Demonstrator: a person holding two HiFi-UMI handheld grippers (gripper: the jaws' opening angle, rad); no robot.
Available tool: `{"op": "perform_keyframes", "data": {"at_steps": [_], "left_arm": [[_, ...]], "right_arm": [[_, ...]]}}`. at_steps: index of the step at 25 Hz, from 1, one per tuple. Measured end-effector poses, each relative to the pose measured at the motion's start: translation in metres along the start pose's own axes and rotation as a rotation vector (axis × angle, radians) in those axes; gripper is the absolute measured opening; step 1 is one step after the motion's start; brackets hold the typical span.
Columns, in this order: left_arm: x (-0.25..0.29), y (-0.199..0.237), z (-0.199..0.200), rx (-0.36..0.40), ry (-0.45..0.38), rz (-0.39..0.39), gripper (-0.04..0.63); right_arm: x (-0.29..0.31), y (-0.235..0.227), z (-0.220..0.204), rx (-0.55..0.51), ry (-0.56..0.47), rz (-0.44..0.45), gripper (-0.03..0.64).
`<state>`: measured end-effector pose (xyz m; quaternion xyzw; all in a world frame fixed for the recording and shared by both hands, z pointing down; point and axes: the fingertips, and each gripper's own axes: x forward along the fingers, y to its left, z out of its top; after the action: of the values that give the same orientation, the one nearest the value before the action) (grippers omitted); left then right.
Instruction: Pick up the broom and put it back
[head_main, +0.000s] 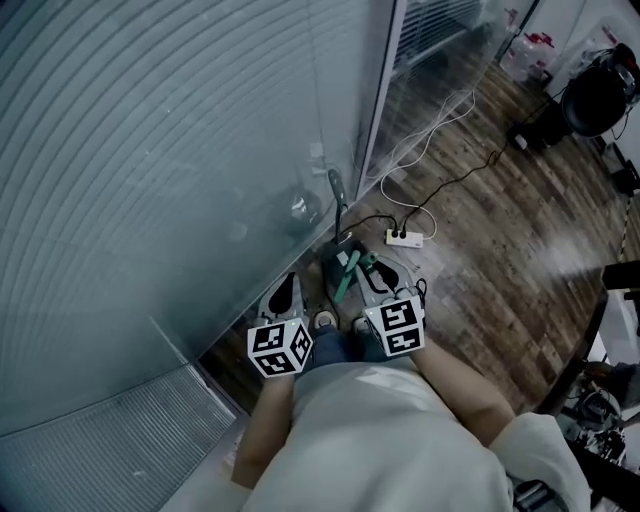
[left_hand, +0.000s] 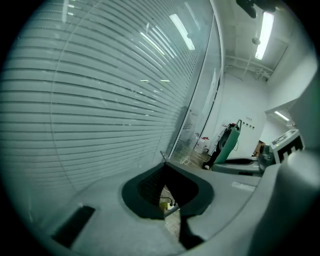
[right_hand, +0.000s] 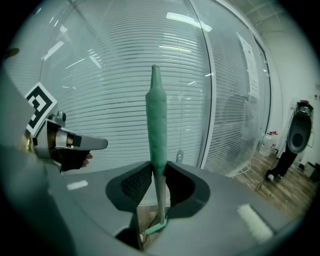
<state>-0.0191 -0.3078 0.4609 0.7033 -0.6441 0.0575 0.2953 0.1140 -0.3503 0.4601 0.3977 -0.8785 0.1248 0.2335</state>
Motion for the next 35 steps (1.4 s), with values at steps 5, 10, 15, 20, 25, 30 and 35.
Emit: {"op": "perform_keyframes", "data": {"at_steps": [5,10,15,20,25,30,35], "left_arm": [[-0.002,-0.01,0.006,0.01,-0.021,0.004,0.008],[0.003,-0.014,0.012,0.015,-0.034,0.006,0.008],[0.007,-0.023,0.014,0.029,-0.035,-0.016,0.005],[0.012,-0.027,0.011,0.012,-0.056,-0.034,0.008],[0.011,-0.026,0.012,0.001,-0.066,-0.008,0.008],[0.006,-0.024,0.007,-0.015,-0.083,0.028,0.008],[-0.01,-0.021,0.008,-0.038,-0.114,0.093,0.008]], "right_arm": [[-0.008,-0.006,0.007,-0.033,-0.015,0.016,0.097],[-0.012,-0.016,0.011,-0.037,-0.025,0.012,0.097],[-0.014,-0.024,0.012,-0.037,-0.035,0.004,0.097],[-0.011,-0.029,0.007,-0.037,-0.047,0.0,0.097],[-0.009,-0.029,0.009,-0.041,-0.053,0.018,0.097],[-0.006,-0.027,0.01,-0.06,-0.057,0.051,0.097],[-0.008,-0.018,0.019,-0.099,-0.073,0.11,0.097]]}}
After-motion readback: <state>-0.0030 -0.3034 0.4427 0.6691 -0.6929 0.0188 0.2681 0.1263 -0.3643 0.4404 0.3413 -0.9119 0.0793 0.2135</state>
